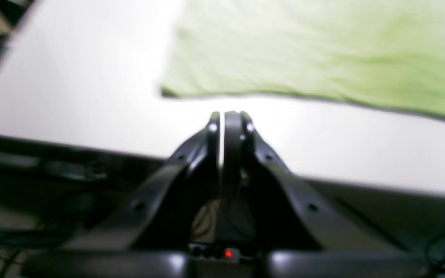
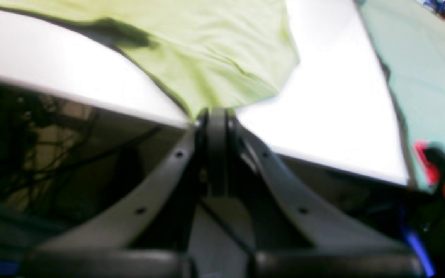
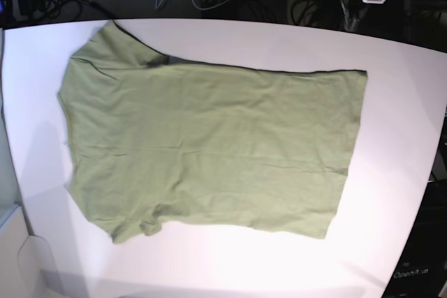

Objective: Fold the T-shirt properly
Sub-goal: 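Move both grippers down to the shirt's shoulder corners, then grasp the shoulder corners with both grippers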

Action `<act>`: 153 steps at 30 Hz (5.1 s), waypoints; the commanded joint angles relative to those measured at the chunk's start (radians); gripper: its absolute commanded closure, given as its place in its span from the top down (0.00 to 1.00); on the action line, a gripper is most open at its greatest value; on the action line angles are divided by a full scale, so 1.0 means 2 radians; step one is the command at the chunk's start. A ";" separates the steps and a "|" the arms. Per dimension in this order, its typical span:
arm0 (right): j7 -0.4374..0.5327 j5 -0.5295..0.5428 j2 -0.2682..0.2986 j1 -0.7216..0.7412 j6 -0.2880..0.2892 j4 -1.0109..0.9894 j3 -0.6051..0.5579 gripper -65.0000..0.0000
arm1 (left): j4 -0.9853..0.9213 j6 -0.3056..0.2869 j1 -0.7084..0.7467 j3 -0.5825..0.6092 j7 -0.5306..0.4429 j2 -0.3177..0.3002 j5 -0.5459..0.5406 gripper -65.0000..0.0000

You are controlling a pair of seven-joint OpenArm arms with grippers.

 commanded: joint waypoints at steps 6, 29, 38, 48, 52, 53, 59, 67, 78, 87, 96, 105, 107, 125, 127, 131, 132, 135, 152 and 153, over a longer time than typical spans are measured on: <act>-0.114 0.016 -0.001 0.006 -0.002 0.087 -0.003 0.17 | 0.026 -0.005 -0.040 -0.040 0.099 0.000 -0.002 0.23; -0.383 0.459 0.043 0.170 0.182 0.000 0.103 0.60 | 0.027 -0.005 -0.126 -0.162 0.217 -0.005 0.002 0.38; -0.489 0.488 0.041 0.221 0.234 -0.092 0.119 0.60 | 0.027 -0.005 -0.137 -0.170 0.218 -0.005 0.002 0.38; -0.514 0.489 0.025 0.227 0.249 -0.108 0.119 0.36 | 0.027 -0.005 -0.144 -0.170 0.218 -0.005 0.002 0.38; -0.531 0.489 0.025 0.238 0.249 -0.108 0.118 0.04 | 0.027 -0.005 -0.147 -0.170 0.218 -0.005 0.002 0.38; -0.539 0.489 0.025 0.243 0.249 -0.108 0.119 0.00 | 0.026 -0.005 -0.148 -0.170 0.219 -0.005 0.002 0.38; -0.552 0.489 0.026 0.253 0.249 -0.107 0.119 0.01 | 0.026 -0.005 -0.150 -0.170 0.219 -0.005 0.002 0.38; -0.553 0.488 0.033 0.263 0.249 -0.108 0.119 0.01 | 0.023 -0.049 -0.205 -0.157 0.346 -0.048 -0.001 0.38; -0.553 0.487 0.034 0.263 0.249 -0.108 0.118 0.00 | -0.096 -0.218 -0.388 -0.233 0.527 -0.050 0.002 0.38; -0.553 0.487 0.044 0.263 0.248 -0.108 0.118 0.00 | -0.188 -0.259 -0.419 -0.234 0.525 -0.051 0.002 0.38; -0.554 0.487 0.052 0.263 0.248 -0.108 0.115 0.00 | -0.228 -0.259 -0.438 -0.234 0.524 -0.051 0.002 0.38; -0.554 0.487 0.052 0.263 0.248 -0.108 0.114 0.00 | -0.165 -0.259 -0.426 -0.272 0.530 -0.045 -0.001 0.38; -0.554 0.486 0.052 0.263 0.248 -0.108 0.114 0.00 | -0.165 -0.259 -0.429 -0.281 0.531 -0.045 -0.001 0.38; -0.554 0.486 0.062 0.263 0.248 -0.108 0.109 0.00 | -0.173 -0.259 -0.441 -0.281 0.532 -0.011 -0.001 0.38; -0.554 0.486 0.062 0.263 0.248 -0.108 0.109 0.00 | -0.174 -0.259 -0.441 -0.280 0.532 -0.011 -0.002 0.38; -0.554 0.486 0.062 0.263 0.248 -0.108 0.109 0.00 | -0.174 -0.259 -0.441 -0.280 0.532 -0.010 -0.020 0.38; -0.554 0.486 0.062 0.263 0.248 -0.108 0.109 0.00 | -0.174 -0.259 -0.441 -0.280 0.532 -0.011 -0.031 0.38; -0.554 0.486 0.063 0.263 0.248 -0.108 0.109 0.00 | -0.174 -0.259 -0.439 -0.279 0.533 -0.013 -0.051 0.38; -0.554 0.486 0.069 0.263 0.248 -0.108 0.109 0.00 | -0.237 -0.259 -0.450 -0.257 0.525 -0.017 -0.051 0.38; -0.554 0.486 0.069 0.263 0.248 -0.108 0.109 0.00 | -0.239 -0.259 -0.450 -0.257 0.525 -0.021 -0.051 0.38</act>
